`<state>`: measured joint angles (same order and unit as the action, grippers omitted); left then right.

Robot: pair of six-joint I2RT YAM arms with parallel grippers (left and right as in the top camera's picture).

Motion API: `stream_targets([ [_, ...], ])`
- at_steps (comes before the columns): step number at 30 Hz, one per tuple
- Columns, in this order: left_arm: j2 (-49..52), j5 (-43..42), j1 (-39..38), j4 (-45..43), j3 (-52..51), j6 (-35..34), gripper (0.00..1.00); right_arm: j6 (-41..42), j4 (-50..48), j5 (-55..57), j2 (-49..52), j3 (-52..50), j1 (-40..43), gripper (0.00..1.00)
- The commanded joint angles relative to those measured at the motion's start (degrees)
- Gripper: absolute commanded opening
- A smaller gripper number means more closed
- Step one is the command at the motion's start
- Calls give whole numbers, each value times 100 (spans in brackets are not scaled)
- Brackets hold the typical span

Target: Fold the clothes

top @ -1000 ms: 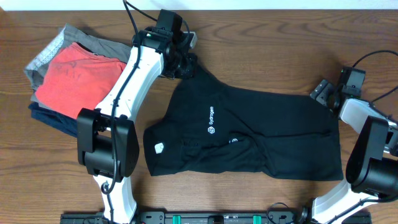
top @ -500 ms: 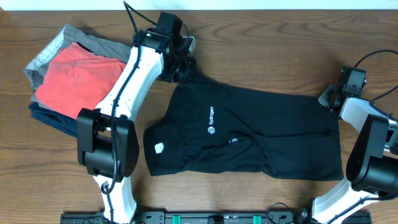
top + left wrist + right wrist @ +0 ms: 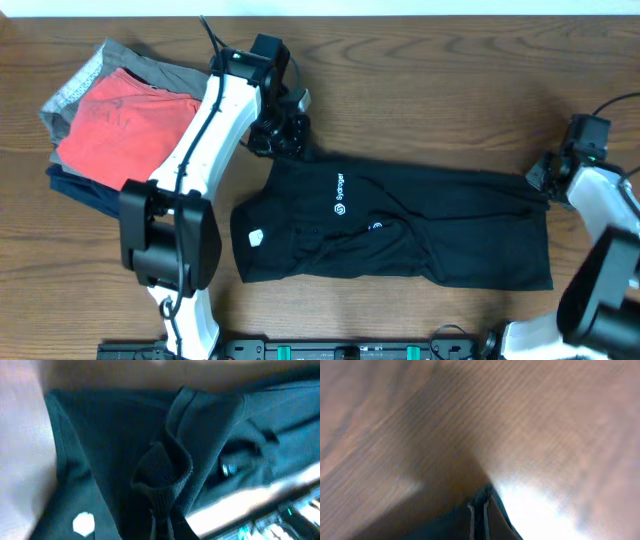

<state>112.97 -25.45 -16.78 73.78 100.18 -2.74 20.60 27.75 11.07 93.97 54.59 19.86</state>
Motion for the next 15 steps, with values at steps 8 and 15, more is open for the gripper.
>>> stream_targets([
  [8,-527,-114,-9,1582,22,122,6,-136,1582,116,-772,-20,37,1],
  [15,-566,-114,-26,2065,0,186,6,-68,2509,114,-774,-20,37,1],
])
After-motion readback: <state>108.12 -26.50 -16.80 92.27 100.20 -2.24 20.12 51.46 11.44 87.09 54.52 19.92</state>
